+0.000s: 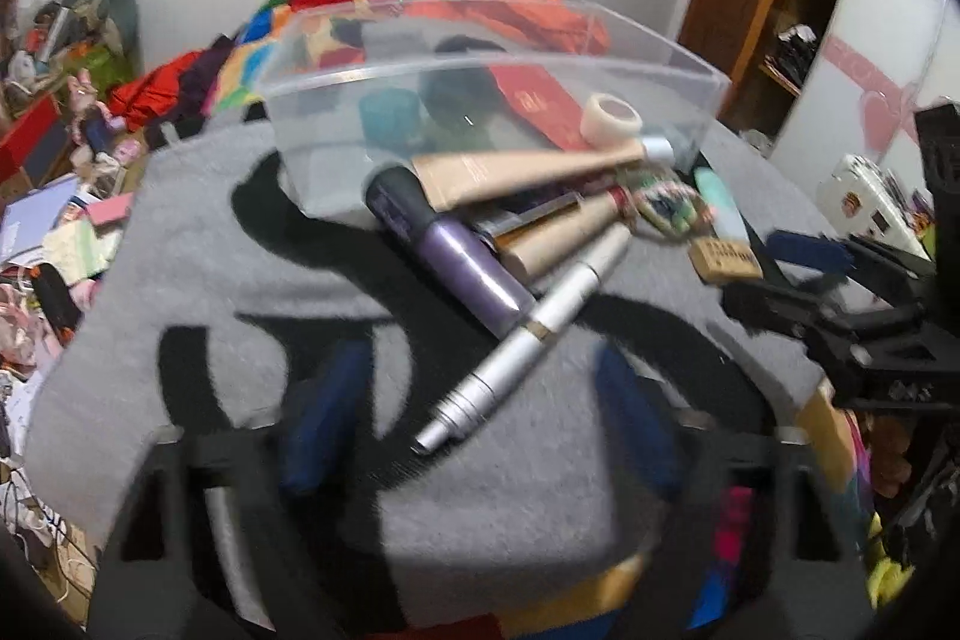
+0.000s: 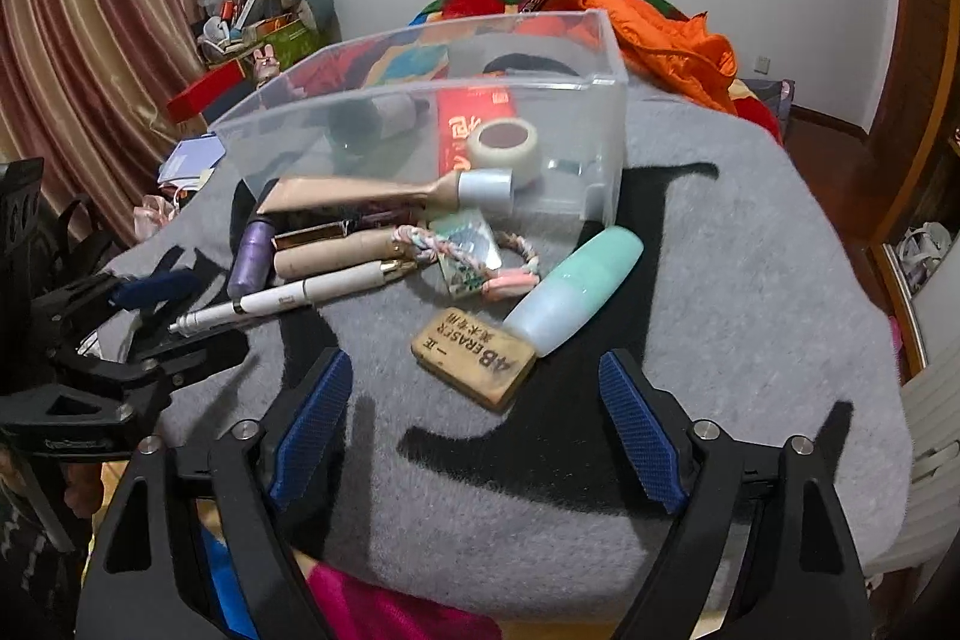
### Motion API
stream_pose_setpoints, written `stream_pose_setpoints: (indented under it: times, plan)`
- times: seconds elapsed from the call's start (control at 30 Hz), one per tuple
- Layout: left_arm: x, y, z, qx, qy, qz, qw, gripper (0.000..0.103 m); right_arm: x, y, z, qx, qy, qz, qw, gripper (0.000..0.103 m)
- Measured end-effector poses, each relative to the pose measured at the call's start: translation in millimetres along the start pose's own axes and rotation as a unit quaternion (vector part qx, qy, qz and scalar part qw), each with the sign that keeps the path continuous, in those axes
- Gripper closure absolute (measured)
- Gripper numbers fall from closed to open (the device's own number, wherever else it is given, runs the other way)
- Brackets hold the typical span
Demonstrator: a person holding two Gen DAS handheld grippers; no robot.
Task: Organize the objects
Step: 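Grasp the white pen with the left tool while the right grasps the eraser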
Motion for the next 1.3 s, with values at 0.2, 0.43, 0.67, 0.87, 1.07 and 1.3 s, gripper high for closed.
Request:
stream_pose_setpoints:
  times: [0.2,0.43,0.67,0.87,1.07,1.3]
  plan:
    - [9.8,11.9,-17.2,0.028,-0.025,0.0,0.9993,0.063,1.9,0.7,3.7,-0.016,0.013,0.001,1.0,0.054]
    - [22.4,23.2,-44.9,0.051,-0.079,0.007,0.9955,0.071,9.8,7.0,19.4,-0.063,0.041,0.004,0.997,0.066]
    - [4.3,6.7,-44.4,0.052,-0.068,0.018,0.9962,0.071,-0.3,4.6,16.9,-0.038,0.042,-0.004,0.998,0.066]
    - [-9.9,-9.5,-56.2,0.058,-0.078,0.02,0.9951,0.072,-5.4,-10.3,18.9,-0.03,0.052,0.008,0.998,0.066]
    - [-7.9,-8.8,-55.3,0.065,-0.071,0.011,0.9953,0.091,-1.9,-5.5,18.8,-0.028,0.057,0.0,0.998,0.081]
    - [7.1,8.3,-48.4,0.056,-0.067,0.005,0.9961,0.093,1.9,7.5,19.2,-0.041,0.045,-0.01,0.998,0.081]
Point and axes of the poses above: each gripper's, at about its wrist camera, not at the fingertips, and y roughly against the way its jaws point, z to its left, x to its underside, the point moved 4 cm from there along -y, roughly the way its jaws point, and after that the axes turned 4 degrees about y, right-handed, at the moved point
